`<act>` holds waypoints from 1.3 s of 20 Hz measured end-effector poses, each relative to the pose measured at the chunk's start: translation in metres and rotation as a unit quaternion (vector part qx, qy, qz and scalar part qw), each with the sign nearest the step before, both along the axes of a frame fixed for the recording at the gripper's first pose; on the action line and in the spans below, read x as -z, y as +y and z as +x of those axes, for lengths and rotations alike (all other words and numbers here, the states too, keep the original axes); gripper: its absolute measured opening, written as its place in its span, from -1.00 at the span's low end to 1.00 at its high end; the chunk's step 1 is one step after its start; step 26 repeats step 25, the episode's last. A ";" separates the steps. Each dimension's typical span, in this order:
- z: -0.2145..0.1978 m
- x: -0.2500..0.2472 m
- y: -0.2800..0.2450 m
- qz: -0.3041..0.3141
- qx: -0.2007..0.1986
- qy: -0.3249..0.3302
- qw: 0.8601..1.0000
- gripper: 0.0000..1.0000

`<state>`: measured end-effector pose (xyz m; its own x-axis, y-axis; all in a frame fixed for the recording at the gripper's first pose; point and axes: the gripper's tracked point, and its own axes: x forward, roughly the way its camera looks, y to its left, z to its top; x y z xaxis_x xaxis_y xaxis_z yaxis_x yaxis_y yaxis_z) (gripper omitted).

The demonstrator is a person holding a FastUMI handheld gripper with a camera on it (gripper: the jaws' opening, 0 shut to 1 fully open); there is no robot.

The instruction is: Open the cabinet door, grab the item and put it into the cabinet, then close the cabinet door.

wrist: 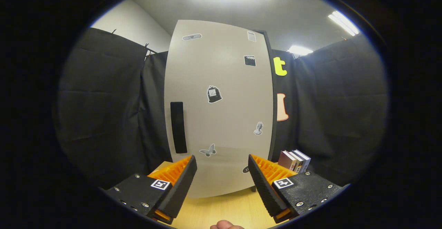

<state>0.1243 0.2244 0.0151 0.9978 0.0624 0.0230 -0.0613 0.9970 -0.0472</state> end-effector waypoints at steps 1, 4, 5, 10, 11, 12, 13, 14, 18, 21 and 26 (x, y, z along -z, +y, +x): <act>0.001 0.002 0.002 0.001 -0.003 0.003 1.000 0.86; 0.001 0.005 0.006 0.002 -0.009 0.009 1.000 0.86; 0.001 0.006 0.009 0.003 -0.012 0.011 1.000 0.86; 0.000 0.000 0.007 -0.005 -0.010 0.004 1.000 0.86; 0.000 -0.001 0.006 -0.005 -0.010 0.004 1.000 0.86; 0.000 -0.001 0.005 -0.004 -0.008 0.004 1.000 0.86; 0.000 -0.002 0.005 -0.002 -0.008 0.004 1.000 0.86; 0.000 -0.002 0.007 0.000 -0.008 0.005 1.000 0.86; 0.002 0.005 0.008 -0.002 -0.009 0.013 1.000 0.86; 0.002 0.006 0.012 -0.005 -0.015 0.013 1.000 0.86; 0.004 0.006 0.016 -0.004 -0.019 0.014 1.000 0.86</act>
